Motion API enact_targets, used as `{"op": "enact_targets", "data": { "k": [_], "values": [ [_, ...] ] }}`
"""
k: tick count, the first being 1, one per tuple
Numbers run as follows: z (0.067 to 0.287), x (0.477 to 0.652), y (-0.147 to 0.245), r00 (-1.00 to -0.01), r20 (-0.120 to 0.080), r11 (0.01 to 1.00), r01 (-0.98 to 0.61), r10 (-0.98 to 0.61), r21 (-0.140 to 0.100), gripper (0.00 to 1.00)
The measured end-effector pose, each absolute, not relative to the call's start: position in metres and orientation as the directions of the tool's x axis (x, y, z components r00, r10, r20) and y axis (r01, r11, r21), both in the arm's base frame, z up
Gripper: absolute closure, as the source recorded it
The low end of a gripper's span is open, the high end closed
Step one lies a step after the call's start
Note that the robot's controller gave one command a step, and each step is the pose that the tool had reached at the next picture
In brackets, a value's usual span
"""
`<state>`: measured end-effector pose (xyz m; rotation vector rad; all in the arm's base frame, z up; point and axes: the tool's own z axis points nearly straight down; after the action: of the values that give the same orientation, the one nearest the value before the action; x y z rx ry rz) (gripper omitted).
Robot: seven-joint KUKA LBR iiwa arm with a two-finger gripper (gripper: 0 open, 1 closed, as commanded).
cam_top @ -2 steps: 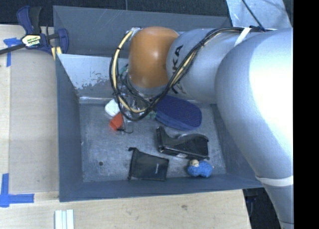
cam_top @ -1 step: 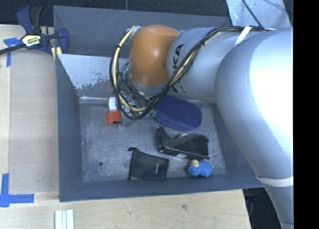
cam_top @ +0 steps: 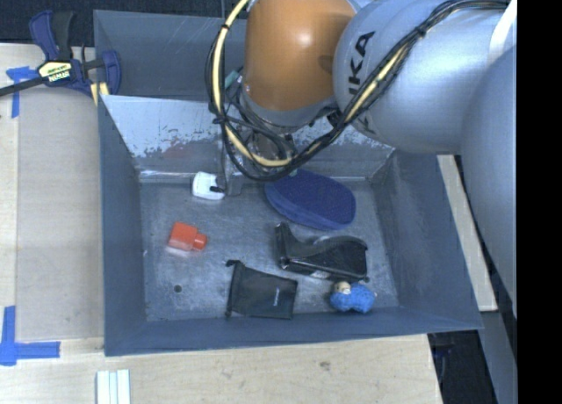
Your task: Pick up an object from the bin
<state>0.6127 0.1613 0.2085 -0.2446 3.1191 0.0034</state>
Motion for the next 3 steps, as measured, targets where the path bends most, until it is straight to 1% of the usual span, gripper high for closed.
{"op": "enact_targets", "data": {
  "k": [1,2,3],
  "values": [
    [0.203,0.611,0.161,-0.988,-0.004,0.988,-0.154,-0.154,0.000,0.00],
    [0.074,0.593,0.206,-0.980,0.006,0.980,-0.198,-0.198,0.000,0.00],
    [0.082,0.598,0.206,-0.981,-0.010,0.981,-0.193,-0.193,0.001,1.00]
  ]
}}
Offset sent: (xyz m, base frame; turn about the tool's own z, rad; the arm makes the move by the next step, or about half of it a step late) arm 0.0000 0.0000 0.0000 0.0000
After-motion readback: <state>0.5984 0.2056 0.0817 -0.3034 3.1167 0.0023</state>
